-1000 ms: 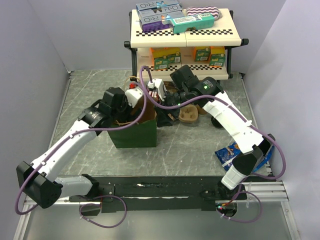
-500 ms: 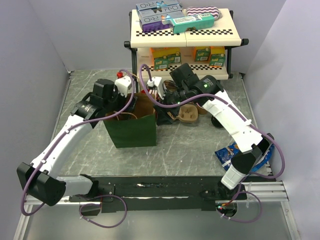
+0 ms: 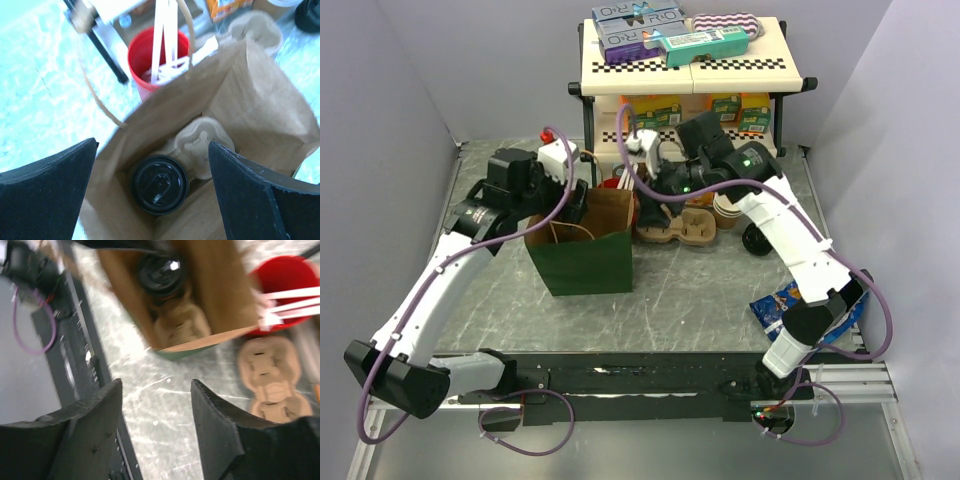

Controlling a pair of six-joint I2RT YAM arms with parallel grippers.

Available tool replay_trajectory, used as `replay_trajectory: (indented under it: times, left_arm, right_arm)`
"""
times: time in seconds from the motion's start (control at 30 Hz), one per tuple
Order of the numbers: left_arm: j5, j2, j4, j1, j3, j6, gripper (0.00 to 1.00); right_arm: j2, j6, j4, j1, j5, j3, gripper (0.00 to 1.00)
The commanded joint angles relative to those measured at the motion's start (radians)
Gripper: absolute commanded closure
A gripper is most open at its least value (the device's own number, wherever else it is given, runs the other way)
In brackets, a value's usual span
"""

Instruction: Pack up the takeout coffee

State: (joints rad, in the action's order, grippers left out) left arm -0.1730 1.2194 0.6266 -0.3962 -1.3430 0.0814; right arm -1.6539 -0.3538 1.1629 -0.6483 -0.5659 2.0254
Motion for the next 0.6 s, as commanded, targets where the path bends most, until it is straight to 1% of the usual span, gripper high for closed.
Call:
replay_trajectory:
  times: [0.0, 0.13, 0.23, 0.33, 0.43, 0.53, 0.57]
  left_arm:
    - [-0.019, -0.055, -0.044, 0.019, -0.097, 0.004, 0.01]
    - [0.044, -0.055, -0.051, 0.036, -0.145, 0.078, 0.01]
    - [0.049, -0.064, -0.027, 0.071, -0.154, 0.096, 0.01]
    - [0.003, -0.077, 0.031, 0.102, -0.145, 0.093, 0.01]
    - [0.006, -0.096, 0.059, 0.132, -0.116, 0.08, 0.01]
    - [0.003, -0.118, 0.113, 0.18, -0.105, 0.061, 0.03]
    - [-0.006, -0.124, 0.163, 0.2, -0.102, 0.058, 0.04]
  right_arm:
    - [0.028, 0.087, -0.185, 0.091, 0.015, 0.027, 0.38]
    - [0.039, 0.144, -0.31, 0.131, 0.086, -0.011, 0.42]
    - [0.014, 0.168, -0.38, 0.142, 0.104, -0.043, 0.42]
    - [-0.041, 0.214, -0.413, 0.145, 0.115, -0.03, 0.43]
    - [-0.088, 0.242, -0.433, 0.148, 0.113, -0.008, 0.44]
    - [-0.118, 0.242, -0.436, 0.151, 0.107, 0.018, 0.44]
    - [-0.121, 0.24, -0.433, 0.15, 0.106, 0.025, 0.44]
